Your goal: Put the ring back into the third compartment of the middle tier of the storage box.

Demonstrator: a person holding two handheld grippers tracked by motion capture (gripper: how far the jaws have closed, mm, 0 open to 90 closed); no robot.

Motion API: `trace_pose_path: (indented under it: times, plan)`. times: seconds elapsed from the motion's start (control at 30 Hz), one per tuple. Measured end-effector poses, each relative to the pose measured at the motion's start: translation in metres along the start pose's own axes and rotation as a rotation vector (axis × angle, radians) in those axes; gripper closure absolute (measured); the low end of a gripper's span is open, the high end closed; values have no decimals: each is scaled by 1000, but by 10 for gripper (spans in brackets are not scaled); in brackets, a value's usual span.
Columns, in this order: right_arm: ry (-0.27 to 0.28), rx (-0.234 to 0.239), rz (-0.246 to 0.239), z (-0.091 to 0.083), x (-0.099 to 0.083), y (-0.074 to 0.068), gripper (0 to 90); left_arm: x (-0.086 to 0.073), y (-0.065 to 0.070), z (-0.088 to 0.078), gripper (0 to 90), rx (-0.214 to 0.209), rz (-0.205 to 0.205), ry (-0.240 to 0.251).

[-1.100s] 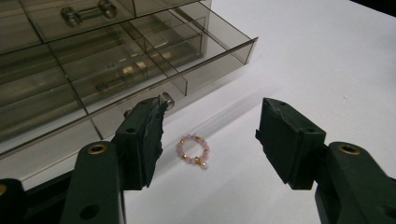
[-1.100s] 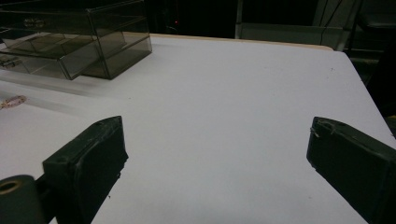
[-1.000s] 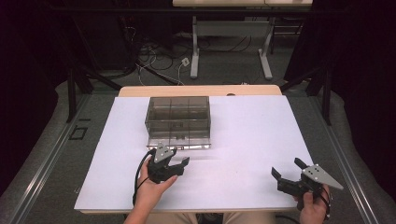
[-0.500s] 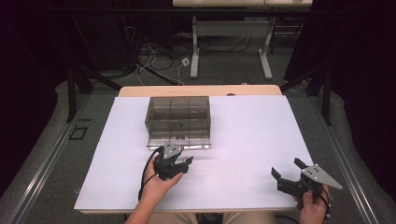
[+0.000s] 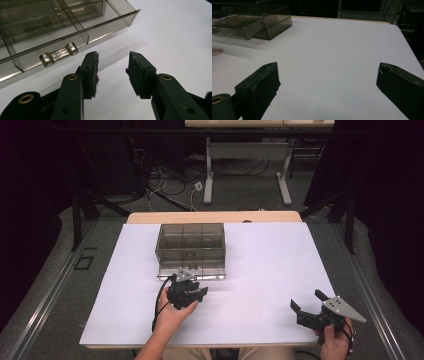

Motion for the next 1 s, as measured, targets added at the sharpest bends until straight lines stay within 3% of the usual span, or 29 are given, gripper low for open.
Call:
trace_pose_path:
  times: [0.13, 0.27, 0.57, 0.63, 1.0]
  plan:
    - [1, 0, -4, 0, 0, 0, 42, 2, -1, 2, 629, -23, -10, -22]
    - [-2, 2, -2, 0, 0, 0, 42, 3, -2, 8, 638, -9, -11, -86]
    - [-11, 7, 1, 1, -1, 0, 44, 4, -5, 17, 658, 5, -59, -145]
    - [-5, 9, 1, 1, -1, 0, 44, 5, -4, 19, 661, 8, -84, -144]
    - [-11, 9, 6, 1, -1, 1, 45, 7, -6, 25, 690, 34, -109, -165]
Point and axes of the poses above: each handheld gripper's, and its own axes: z roughly forward along the jaws, x roughly out of its top, y roughly to its right, the point moved 4 cm from there along z, roughly forward along the jaws, and after that the axes turned 14 degrees about -y, right-handed, at the moved point
